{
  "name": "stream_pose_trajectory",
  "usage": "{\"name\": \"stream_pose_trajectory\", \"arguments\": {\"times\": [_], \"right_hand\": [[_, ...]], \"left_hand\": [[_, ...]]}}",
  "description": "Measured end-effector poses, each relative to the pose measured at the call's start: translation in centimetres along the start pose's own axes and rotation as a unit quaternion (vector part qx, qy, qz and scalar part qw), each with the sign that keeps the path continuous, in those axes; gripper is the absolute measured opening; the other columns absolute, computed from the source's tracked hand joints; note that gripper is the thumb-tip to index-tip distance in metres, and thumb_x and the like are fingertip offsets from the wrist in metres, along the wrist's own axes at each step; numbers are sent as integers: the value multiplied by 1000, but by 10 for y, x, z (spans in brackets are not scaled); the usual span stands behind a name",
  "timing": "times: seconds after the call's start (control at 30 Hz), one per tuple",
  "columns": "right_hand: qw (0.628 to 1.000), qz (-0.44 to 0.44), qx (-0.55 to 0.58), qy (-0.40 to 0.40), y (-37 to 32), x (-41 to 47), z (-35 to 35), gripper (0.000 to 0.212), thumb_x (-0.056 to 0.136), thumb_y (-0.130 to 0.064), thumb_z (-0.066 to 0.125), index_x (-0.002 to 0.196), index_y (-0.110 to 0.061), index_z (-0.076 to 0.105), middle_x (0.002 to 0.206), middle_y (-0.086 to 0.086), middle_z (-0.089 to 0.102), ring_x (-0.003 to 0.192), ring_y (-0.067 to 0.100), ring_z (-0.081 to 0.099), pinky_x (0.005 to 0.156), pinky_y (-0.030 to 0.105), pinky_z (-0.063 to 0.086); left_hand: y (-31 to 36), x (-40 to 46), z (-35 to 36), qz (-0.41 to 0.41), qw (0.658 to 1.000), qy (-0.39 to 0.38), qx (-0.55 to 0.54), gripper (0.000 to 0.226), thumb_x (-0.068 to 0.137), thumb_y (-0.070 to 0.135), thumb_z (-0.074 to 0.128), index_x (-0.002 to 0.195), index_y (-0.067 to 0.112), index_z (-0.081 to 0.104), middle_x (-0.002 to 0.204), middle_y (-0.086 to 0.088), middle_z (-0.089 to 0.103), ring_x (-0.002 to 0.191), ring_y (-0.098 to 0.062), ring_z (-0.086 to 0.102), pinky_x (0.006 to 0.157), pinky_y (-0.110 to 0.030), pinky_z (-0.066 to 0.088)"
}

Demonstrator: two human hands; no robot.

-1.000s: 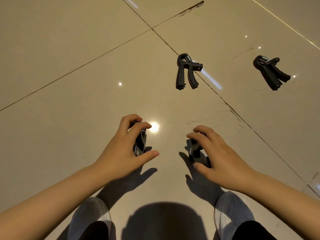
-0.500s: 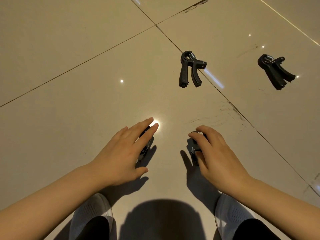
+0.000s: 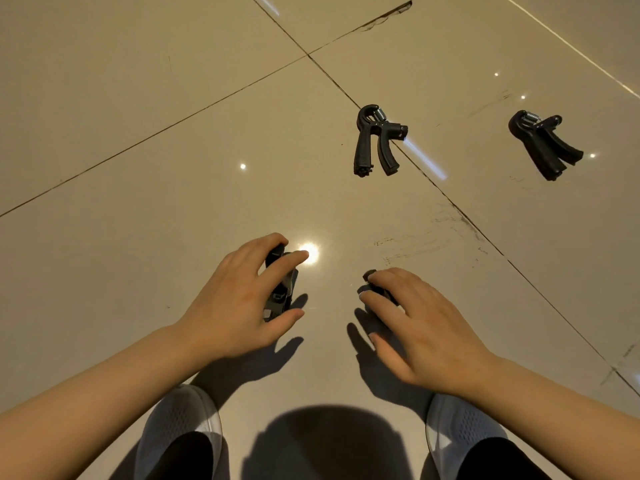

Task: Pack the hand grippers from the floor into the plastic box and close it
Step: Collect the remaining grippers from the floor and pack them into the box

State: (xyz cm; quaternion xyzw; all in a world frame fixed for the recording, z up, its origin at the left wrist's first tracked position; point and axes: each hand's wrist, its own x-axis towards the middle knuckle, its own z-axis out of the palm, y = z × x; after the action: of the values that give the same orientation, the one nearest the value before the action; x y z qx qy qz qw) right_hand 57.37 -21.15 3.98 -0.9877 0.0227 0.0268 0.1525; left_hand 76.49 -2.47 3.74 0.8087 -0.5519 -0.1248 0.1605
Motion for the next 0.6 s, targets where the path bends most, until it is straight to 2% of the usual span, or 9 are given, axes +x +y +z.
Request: {"name": "stream_pose_trajectory", "arguments": {"times": [0.13,0.23,0.3,0.37,0.43,0.5,0.6], "right_hand": [[1000,21,12,19,9,10,-8,40,79,-30,57,111,-6,61,121,13,57,106,29,54,82,37,49],[990,110,63,68,9,17,-10,48,79,-40,54,118,-12,57,122,3,57,111,19,50,86,29,45],[954,229,163,106,5,27,-10,49,82,-40,59,125,-18,50,119,-10,50,108,6,44,85,23,37],[900,322,266,127,5,42,-10,45,84,-33,64,124,-22,47,119,-13,45,101,-1,41,83,17,34],[874,349,315,127,10,56,-11,38,85,-31,63,119,-24,49,117,-11,47,90,-4,46,72,8,34],[898,312,295,97,12,61,-14,38,84,-35,63,118,-24,50,114,-12,46,92,-2,44,70,6,33],[944,228,236,31,17,50,-19,54,82,-47,63,127,-24,45,121,-17,41,110,0,37,86,17,30]], "left_hand": [[0,3,1,-10,1000,-2,0,64,77,57,51,130,22,49,132,-8,45,117,-23,44,92,-37,38],[2,3,3,-31,999,-12,-29,76,71,65,53,135,28,40,142,-4,33,125,-21,36,96,-38,39],[8,3,4,-82,988,-10,-131,86,64,67,57,139,36,29,145,8,20,131,-13,28,99,-30,35],[15,6,8,-129,961,16,-243,86,60,65,61,136,41,28,140,20,16,132,-6,25,101,-17,27],[19,12,10,-149,942,21,-301,79,58,64,62,129,42,35,138,23,15,131,-2,23,98,-5,20],[18,17,6,-134,942,-24,-308,79,56,67,62,127,43,38,138,26,13,131,1,18,99,-4,18],[8,17,-3,-79,962,-93,-243,93,56,70,60,138,37,31,141,26,7,134,-3,14,110,-26,24]]}}
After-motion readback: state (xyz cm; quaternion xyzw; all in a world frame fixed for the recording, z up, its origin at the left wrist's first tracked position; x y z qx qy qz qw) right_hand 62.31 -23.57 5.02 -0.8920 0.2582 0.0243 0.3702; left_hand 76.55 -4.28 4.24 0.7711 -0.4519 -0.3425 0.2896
